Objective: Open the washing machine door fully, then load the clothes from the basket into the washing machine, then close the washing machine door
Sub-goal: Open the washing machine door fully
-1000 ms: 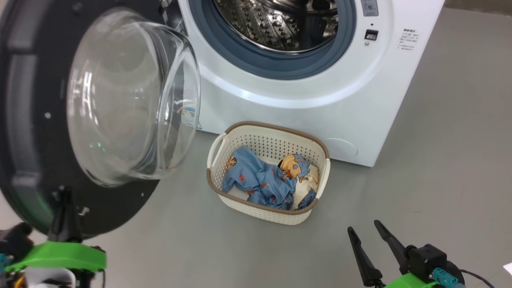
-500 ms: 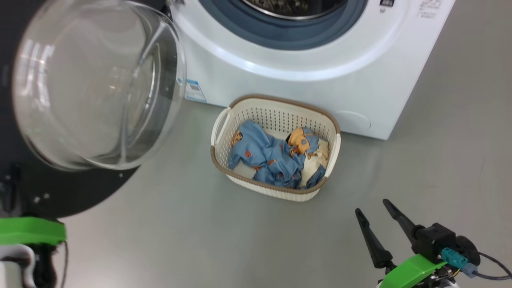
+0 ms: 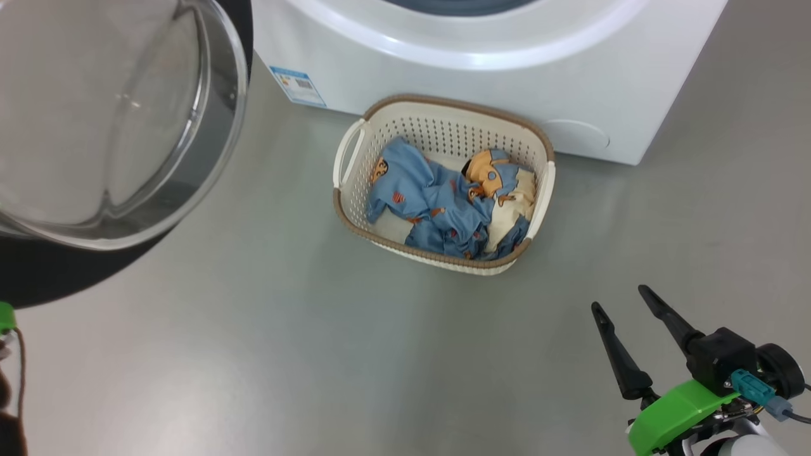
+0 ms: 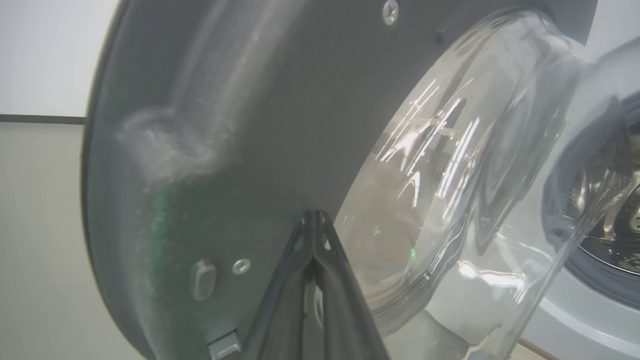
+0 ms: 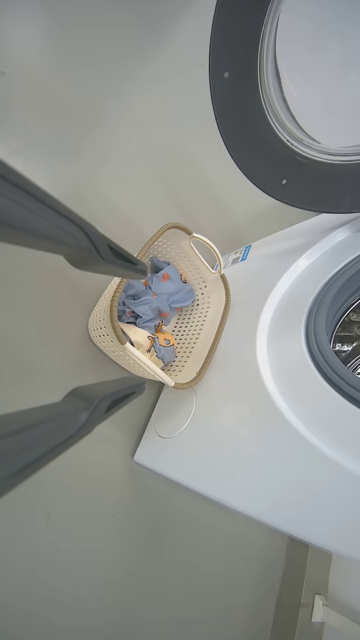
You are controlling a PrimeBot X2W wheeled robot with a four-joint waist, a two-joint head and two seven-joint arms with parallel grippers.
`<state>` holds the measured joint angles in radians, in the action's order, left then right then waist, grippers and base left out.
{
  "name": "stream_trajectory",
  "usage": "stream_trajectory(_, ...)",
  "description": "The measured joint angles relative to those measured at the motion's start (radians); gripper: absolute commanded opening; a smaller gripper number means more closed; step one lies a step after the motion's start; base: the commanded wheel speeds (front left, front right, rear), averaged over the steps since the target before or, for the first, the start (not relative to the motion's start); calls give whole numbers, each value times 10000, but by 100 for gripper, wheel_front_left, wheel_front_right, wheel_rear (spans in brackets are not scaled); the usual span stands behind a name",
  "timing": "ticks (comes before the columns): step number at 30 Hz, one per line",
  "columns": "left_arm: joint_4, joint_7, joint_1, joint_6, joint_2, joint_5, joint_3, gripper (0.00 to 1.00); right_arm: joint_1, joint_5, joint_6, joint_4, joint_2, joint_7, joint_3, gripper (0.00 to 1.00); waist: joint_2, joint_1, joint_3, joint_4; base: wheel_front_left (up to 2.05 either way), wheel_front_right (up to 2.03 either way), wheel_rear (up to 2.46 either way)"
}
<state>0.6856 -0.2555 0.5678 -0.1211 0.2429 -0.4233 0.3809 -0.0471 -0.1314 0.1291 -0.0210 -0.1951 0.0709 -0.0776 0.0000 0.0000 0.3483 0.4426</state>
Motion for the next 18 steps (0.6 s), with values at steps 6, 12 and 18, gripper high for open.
stream_trajectory(6,679,0,558,-77,232,311,414,0,2,94,0,397,-161,-186,132,100,0,0,449,44,0,0,0)
stream_trajectory(12,1047,0,825,-82,389,516,826,0,12,155,0,759,-345,-393,349,100,0,0,749,62,0,0,0)
stream_trajectory(18,1220,0,1023,-82,407,683,1083,0,12,157,0,926,-349,-520,420,100,0,0,846,85,0,0,0)
